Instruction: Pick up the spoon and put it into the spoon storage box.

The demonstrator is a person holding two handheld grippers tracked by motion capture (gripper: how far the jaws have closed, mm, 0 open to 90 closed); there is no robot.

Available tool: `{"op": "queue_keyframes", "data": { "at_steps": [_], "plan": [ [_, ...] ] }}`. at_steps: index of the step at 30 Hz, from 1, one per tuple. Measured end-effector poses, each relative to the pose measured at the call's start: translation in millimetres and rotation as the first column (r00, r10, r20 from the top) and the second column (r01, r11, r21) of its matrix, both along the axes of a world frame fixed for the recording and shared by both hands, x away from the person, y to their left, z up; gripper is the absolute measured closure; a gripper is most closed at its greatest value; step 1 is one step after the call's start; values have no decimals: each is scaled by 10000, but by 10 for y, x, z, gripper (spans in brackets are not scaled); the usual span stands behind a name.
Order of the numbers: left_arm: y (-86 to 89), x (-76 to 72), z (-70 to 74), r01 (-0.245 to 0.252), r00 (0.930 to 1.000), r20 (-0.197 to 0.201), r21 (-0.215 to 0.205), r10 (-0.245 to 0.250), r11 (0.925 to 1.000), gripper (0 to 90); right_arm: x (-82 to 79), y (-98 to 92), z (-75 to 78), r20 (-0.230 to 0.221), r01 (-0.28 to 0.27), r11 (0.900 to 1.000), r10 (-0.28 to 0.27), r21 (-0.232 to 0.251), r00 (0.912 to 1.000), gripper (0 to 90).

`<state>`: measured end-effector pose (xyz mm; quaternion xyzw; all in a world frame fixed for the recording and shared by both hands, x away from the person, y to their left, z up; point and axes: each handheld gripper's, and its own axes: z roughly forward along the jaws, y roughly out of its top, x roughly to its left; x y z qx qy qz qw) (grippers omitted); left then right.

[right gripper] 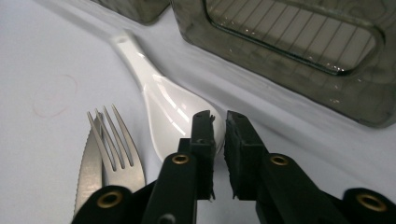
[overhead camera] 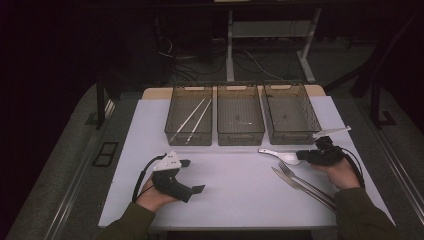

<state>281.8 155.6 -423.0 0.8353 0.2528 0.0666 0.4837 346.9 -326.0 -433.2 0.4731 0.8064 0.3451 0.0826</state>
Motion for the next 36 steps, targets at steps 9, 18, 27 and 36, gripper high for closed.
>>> {"op": "queue_keyframes", "data": {
  "at_steps": [9, 18, 27, 36],
  "plan": [
    [-5, -3, -3, -12, 10000, -32, -28, 12, 10000, 0, 61, 62, -31, 63, -252, 9995, 251, 184, 9997, 604],
    [-6, -5, -2, -14, 10000, -34, -5, 14, 10000, 0, 44, 173, -76, -47, -762, 9968, 761, -231, 9971, 564],
    [-3, -4, 2, 18, 10000, 16, 15, -18, 10000, 0, -8, 269, -87, -44, -1474, 9864, 1474, -724, 9891, 657],
    [-6, -6, 0, 23, 10000, 26, 23, -23, 10000, 0, -41, 287, -60, 86, -1683, 9818, 1697, -885, 9855, 768]
  ]
}}
